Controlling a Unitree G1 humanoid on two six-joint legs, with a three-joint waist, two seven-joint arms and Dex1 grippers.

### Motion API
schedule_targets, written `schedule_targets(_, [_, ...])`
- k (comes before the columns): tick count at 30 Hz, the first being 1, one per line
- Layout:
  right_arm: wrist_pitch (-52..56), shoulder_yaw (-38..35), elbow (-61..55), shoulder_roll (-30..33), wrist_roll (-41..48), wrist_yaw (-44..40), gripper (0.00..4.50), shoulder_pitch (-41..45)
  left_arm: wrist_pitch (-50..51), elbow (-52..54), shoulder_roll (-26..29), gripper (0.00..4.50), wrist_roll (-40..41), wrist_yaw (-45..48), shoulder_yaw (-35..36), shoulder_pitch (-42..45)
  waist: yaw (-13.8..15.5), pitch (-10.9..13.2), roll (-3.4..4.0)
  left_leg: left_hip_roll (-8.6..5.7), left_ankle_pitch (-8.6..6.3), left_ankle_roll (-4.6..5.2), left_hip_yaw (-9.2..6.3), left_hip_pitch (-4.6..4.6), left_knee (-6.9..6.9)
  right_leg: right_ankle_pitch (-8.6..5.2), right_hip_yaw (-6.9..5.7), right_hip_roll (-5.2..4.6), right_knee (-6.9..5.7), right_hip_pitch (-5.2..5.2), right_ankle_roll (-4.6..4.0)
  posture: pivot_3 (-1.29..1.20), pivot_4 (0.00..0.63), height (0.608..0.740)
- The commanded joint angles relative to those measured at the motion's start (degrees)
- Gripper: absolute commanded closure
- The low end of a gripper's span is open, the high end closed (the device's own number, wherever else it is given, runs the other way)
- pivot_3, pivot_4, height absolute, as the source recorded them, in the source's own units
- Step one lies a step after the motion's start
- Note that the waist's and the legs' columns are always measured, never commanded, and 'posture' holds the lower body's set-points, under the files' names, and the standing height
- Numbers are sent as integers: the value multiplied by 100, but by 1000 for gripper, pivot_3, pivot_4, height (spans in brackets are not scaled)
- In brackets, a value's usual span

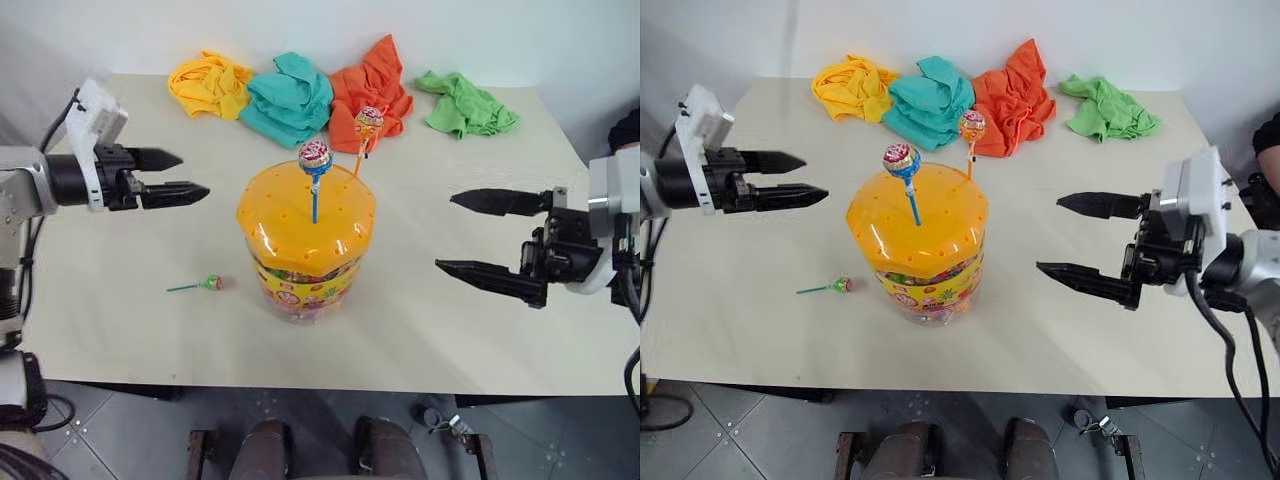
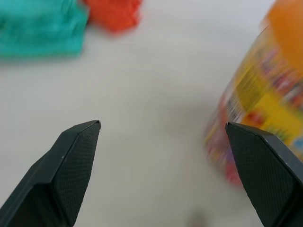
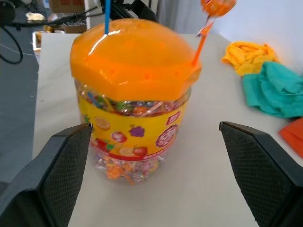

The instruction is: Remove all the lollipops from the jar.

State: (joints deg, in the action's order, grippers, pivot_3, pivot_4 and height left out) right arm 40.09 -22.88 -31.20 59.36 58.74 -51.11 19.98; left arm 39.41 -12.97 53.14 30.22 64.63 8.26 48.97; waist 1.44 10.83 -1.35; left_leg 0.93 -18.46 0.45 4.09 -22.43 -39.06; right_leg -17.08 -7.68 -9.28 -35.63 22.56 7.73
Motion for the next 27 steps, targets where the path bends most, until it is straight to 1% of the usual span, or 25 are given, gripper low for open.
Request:
schedule_targets(1, [220,19,-454,143,242,407,0,223,-708,-105,-129,28,312,614,386,85,-12,0,0,0,0,0,0,0,-1,0,0,0,0,0,0,0,150,740])
schedule_targets(3, [410,472,-635,95,207,766,0,551,-917,-216,-343,28,686,1187,588,73,-29,0,0,0,0,0,1,0,-1,0,1,0,0,0,0,0,150,740])
schedule_targets(6, [510,1080,-633,-363,366,1175,0,1296,-907,-353,-462,28,1106,1801,831,25,-66,0,0,3,0,0,3,3,-3,0,3,1,-2,1,0,0,150,740])
schedule_targets(8, [649,1386,-495,-547,384,1187,0,1729,-905,-392,-418,28,1180,2065,870,-35,-89,0,0,2,0,0,2,1,-3,0,3,1,-4,3,0,0,150,740])
schedule_targets(11, [600,1709,-223,-833,257,996,0,2237,-942,-400,-231,28,1076,2553,701,-202,-114,0,0,0,0,0,0,0,-3,0,2,1,-3,3,0,0,150,740])
schedule_targets(15, [510,2117,144,-1267,84,634,0,2734,-786,-412,-126,28,1267,2734,747,-284,-120,0,0,0,-3,6,-3,-4,-3,0,-1,0,-2,2,0,0,150,740])
schedule_targets(19, [487,2490,354,-1613,-164,278,0,3003,-859,-345,3,28,1365,2787,655,-460,-160,0,1,0,-4,6,-2,-3,-3,0,0,0,-3,4,0,0,150,740])
schedule_targets(22, [294,2829,683,-1985,-564,52,0,3239,-745,-204,-20,28,1537,2756,746,-548,-165,0,1,1,-4,6,-1,-3,-1,0,0,1,-5,7,0,0,150,740])
schedule_targets(27, [68,3043,1164,-2412,-1054,-242,0,3543,-585,-11,25,28,1848,2766,848,-624,-171,0,1,1,-4,6,1,-4,-1,0,3,1,-10,11,0,0,150,740])
